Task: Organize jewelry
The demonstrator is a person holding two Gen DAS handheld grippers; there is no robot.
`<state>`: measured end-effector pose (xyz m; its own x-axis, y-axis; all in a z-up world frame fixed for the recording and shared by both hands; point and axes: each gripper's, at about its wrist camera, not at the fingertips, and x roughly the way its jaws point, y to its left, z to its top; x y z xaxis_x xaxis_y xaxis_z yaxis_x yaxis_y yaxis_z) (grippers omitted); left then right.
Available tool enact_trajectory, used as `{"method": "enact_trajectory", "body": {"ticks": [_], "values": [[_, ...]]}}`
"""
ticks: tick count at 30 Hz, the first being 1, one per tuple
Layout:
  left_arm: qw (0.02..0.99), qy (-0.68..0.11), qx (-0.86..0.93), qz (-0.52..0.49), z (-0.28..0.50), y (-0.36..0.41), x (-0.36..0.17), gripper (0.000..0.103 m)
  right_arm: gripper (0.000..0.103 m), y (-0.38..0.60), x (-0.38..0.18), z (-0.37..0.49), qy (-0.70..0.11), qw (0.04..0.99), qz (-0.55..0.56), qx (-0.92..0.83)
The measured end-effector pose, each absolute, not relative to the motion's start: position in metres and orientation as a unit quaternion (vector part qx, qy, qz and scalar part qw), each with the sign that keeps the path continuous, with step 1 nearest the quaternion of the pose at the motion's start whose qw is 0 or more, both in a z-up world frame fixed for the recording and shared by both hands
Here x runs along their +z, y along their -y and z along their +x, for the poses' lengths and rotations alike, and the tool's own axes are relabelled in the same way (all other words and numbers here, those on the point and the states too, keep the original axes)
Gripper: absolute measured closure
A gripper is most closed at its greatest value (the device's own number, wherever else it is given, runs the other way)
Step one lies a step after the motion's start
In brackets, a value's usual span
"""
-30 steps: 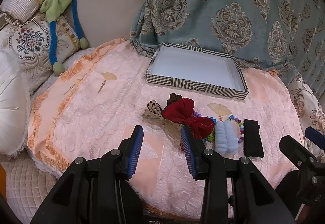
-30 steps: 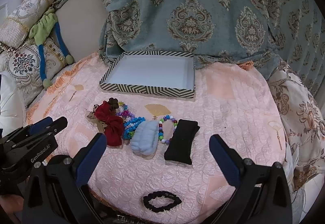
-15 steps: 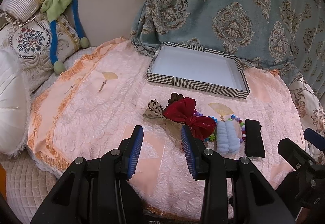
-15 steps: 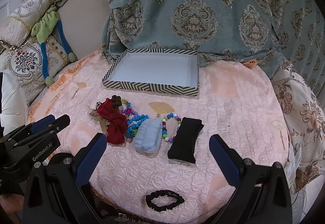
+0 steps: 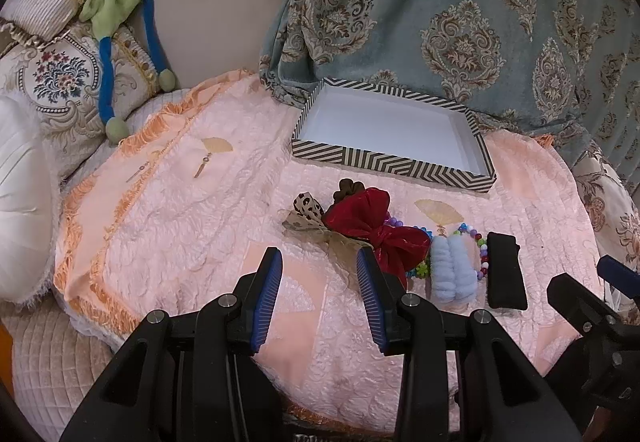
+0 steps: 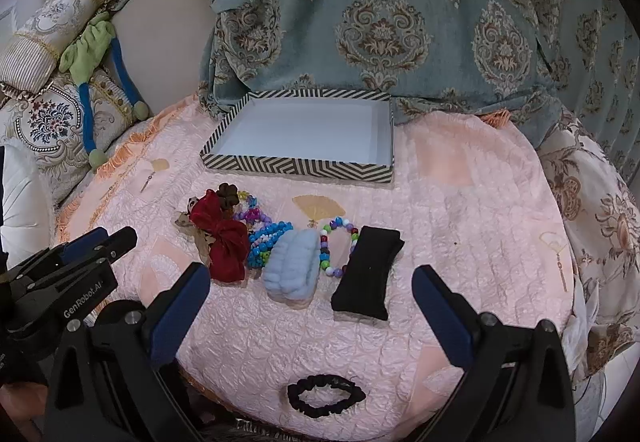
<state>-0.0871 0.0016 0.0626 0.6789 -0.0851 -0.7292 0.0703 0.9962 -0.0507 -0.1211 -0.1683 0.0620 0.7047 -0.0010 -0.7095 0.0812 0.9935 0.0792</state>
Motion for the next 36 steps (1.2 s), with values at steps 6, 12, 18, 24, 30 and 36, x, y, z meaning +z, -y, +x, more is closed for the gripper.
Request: {"method": "enact_trajectory", "body": {"ticks": [6,12,18,24,30,36], "values": [[0.915,-0.401,-0.042,-0.009,-0.0865,-0.0017,0.0604,0.081,0.001,0.1679,0.0569,-0.1186,-0.391,0.918,0.054,-0.022],[0.914,-0.404,-0.042,-0.009,-0.0852,-0.0001,0.0585,0.081,0.001,0.1676,0.0565,-0.1183,-0.391,0.918,0.055,-0.022],[0.914,-0.404,-0.041,-0.008,-0.0857,0.0009,0.058,0.081,0.001,0.1698,0.0556,-0.1169,-0.395,0.916,0.062,-0.021],[0.913,-0.405,-0.041,-0.007,-0.0858,0.0005,0.0567,0.081,0.001,0.1704,0.0555,-0.117,-0.394,0.917,0.062,-0.022],[0.913,-0.406,-0.042,-0.008,-0.0859,-0.0005,0.0561,0.081,0.001,0.174,0.0538,-0.1155,-0.396,0.915,0.076,-0.023],[0.912,-0.407,-0.043,-0.009,-0.0848,-0.0012,0.0563,0.081,0.001,0.1726,0.0542,-0.1149,-0.395,0.916,0.07,-0.025]]}}
